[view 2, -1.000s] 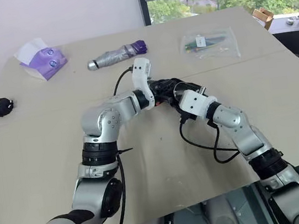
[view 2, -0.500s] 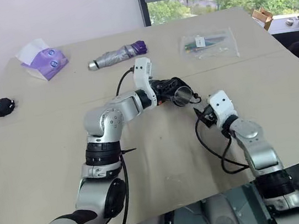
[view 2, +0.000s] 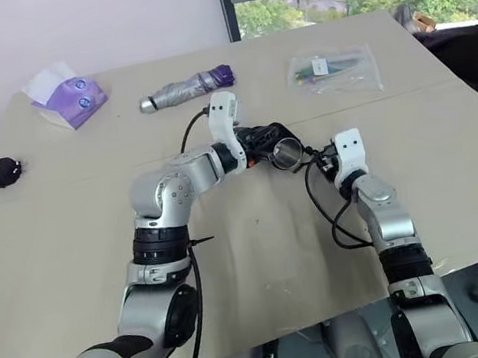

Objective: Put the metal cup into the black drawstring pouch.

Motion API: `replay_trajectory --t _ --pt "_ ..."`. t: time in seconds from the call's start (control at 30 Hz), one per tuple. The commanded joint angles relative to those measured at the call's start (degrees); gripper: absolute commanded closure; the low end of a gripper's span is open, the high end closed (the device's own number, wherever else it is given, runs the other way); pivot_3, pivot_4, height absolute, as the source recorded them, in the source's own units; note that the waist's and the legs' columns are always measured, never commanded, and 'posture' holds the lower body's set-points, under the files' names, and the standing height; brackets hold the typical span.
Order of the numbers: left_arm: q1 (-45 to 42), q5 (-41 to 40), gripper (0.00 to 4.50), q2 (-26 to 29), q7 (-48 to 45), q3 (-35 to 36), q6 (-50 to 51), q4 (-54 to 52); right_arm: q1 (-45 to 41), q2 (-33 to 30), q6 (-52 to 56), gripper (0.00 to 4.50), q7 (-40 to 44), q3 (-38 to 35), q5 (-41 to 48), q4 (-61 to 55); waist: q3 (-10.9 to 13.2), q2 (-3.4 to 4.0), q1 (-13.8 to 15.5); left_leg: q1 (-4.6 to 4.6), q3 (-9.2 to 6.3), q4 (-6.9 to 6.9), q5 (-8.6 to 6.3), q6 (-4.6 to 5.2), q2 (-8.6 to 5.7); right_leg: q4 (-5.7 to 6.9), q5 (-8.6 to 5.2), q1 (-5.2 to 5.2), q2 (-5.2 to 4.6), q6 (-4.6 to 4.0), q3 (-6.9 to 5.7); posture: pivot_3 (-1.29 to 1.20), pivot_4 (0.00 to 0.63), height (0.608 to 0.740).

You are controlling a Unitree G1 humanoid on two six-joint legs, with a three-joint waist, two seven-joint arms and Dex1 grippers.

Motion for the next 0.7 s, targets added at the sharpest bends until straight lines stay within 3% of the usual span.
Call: replay_trajectory --t 0.03,0.33,0.57,0.6,0.7 --pt "-1.52 -0.9 4.5 0.1 0.63 1.46 -0.8 -1.62 -1.74 -2.38 -4.76 4.44 -3.7 0.72 -4.95 0.57 0.0 0.0 0.04 0.0 -0.01 0.0 0.0 0.0 0.0 0.02 0.0 0.0 0.0 0.0 -0.01 0.0 0.15 0.74" --pt "-1.41 -1.46 4.5 -0.68 1.3 2.2 -0.69 -2.07 -7.66 -6.33 -14.34 4.44 -7.69 1.03 -10.69 -2.83 0.0 0.0 0.03 -0.03 0.0 0.0 0.0 -0.01 -0.03 -0.01 0.0 -0.02 -0.02 0.01 0.01 0.0 0.15 0.74" --pt "0.74 -13.51 4.5 -4.16 -6.05 8.6 -3.12 -7.31 -15.73 -7.7 -18.84 4.44 -2.03 4.14 -10.88 -10.31 0.03 0.02 -0.11 -0.15 0.08 -0.06 0.01 -0.01 -0.02 -0.04 0.0 -0.19 -0.03 0.01 0.07 0.0 0.15 0.74" --pt "0.9 -14.73 3.9 -4.02 -6.43 9.13 -3.1 -8.15 -16.84 -7.6 -18.54 4.5 -1.51 4.41 -10.82 -11.1 0.03 0.02 -0.06 -0.14 0.1 -0.06 0.0 -0.02 0.01 -0.04 0.0 -0.19 -0.03 0.01 0.07 0.0 0.15 0.74" --pt "0.24 -14.12 2.73 -3.65 -4.03 9.34 -4.67 -8.11 -18.83 -7.29 -17.22 4.5 -0.6 4.59 -10.55 -12.63 0.02 0.02 0.09 -0.13 0.02 -0.09 0.0 -0.03 0.03 -0.06 0.0 -0.18 -0.02 0.01 0.0 0.0 0.15 0.74"
